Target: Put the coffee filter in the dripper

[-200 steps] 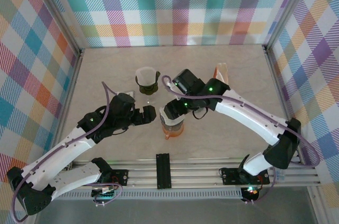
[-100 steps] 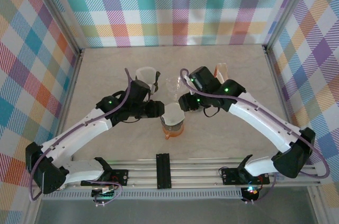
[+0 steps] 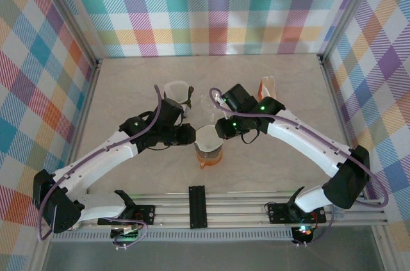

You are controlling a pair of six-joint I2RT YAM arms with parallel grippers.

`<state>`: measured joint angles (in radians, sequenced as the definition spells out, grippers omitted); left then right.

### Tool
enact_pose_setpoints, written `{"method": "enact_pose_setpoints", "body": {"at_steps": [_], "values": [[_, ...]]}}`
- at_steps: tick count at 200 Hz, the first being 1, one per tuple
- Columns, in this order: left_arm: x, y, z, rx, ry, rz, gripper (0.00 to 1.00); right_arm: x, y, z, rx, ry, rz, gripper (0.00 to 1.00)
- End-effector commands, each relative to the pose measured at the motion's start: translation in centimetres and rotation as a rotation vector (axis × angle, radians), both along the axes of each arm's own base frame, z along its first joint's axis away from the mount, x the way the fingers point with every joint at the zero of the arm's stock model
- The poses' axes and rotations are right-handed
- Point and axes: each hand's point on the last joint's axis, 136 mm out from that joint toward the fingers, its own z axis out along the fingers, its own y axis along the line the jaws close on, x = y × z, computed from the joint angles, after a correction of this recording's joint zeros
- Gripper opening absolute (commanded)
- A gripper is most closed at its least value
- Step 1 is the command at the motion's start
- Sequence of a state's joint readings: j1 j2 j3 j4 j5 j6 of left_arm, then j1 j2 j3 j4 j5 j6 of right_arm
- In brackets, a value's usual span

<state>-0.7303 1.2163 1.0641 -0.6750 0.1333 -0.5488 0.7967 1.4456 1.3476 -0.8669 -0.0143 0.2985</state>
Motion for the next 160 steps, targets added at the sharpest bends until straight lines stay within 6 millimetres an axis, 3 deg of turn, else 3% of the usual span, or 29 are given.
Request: {"method": "enact_pose_setpoints", "body": {"at_steps": [1, 44, 52, 67, 80, 109, 160], "values": [[0.1, 0.6, -0.5, 0.017, -0.006, 0.005, 0.16, -0.2, 0.2, -1.2, -0.011, 0.025, 0.016, 0.22], [0.1, 0.8, -0.9, 0.027, -0.005, 0.009, 0.17, 0.0, 0.0, -1.5, -0.028, 0.021, 0.010, 0.23], [0.1, 0.8, -1.0, 0.028, -0.004, 0.009, 0.19, 0.0, 0.0, -1.4, -0.026, 0.015, 0.008, 0.32], [0.1, 0.8, -1.0, 0.027, -0.007, 0.010, 0.20, 0.2, 0.2, -0.7, -0.002, -0.010, 0.009, 0.58], [0.1, 0.8, -1.0, 0.024, -0.007, 0.013, 0.21, 0.2, 0.5, -0.4, 0.013, -0.015, 0.015, 0.67], [0.1, 0.8, -1.1, 0.024, -0.007, 0.016, 0.22, 0.0, 1.3, -1.1, 0.017, 0.024, 0.045, 0.72], [0.2, 0.7, -1.0, 0.020, -0.008, 0.015, 0.23, -0.6, 2.1, -4.1, -0.064, 0.077, 0.093, 0.79]]}}
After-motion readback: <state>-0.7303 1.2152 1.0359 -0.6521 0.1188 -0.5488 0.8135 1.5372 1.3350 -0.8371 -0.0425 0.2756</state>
